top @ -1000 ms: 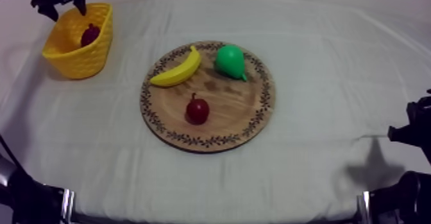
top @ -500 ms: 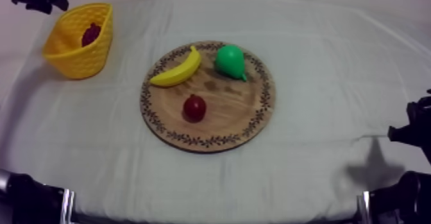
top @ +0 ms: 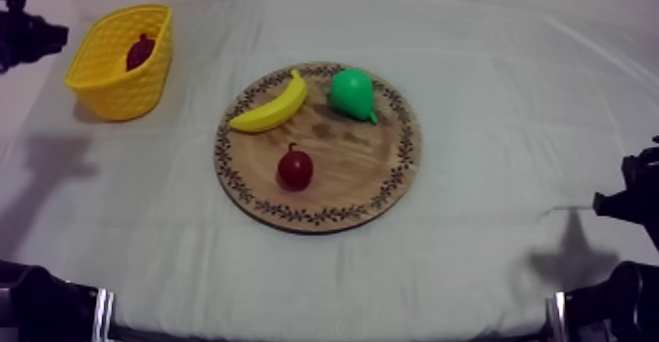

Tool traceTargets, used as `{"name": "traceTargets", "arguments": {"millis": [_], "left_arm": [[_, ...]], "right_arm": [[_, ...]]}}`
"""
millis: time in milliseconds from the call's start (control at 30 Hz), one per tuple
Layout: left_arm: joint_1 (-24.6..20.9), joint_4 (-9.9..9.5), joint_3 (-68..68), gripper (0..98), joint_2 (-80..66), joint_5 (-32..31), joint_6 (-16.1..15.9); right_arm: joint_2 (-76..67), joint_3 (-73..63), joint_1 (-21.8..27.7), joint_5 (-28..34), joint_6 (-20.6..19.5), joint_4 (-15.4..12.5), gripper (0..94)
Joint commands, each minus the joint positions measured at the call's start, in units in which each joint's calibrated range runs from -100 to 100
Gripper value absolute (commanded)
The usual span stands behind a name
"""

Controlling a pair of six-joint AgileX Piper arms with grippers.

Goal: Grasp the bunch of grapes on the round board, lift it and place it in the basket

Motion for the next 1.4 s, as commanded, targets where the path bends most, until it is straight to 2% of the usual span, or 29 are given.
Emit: {"name": "traceTargets", "arguments": {"millis": [0,167,400,633,867,1033,1167,1367], "left_arm": [[0.5,0.05,15.0,1.3,-14.6,-6.6,0.3],[1.8,0.39,29.7,0.2,-29.7,-14.1,0.6],[3.9,0.54,43.0,0.0,-44.2,-18.4,0.8],[5.7,-0.89,51.6,0.0,-55.5,-18.5,1.6],[5.6,-2.16,53.3,0.0,-63.7,-16.2,2.7],[5.8,-3.77,53.7,0.0,-66.2,-16.1,7.8],[5.8,-4.30,54.5,0.0,-66.7,-17.5,11.4],[5.8,-4.58,56.1,0.0,-66.8,-21.4,13.2]], "right_arm": [[0.0,0.0,0.0,0.0,0.0,0.0,0.3],[0.0,0.0,0.0,0.0,0.0,0.0,0.3],[0.0,0.0,0.0,0.0,0.0,0.0,0.3],[0.0,0.0,0.0,0.0,0.0,0.0,0.3],[0.0,0.0,0.0,0.0,0.0,0.0,0.3],[0.0,0.0,0.0,0.0,0.0,0.0,0.3],[0.0,0.0,0.0,0.0,0.0,0.0,0.3],[0.0,0.0,0.0,0.0,0.0,0.0,0.3]]}}
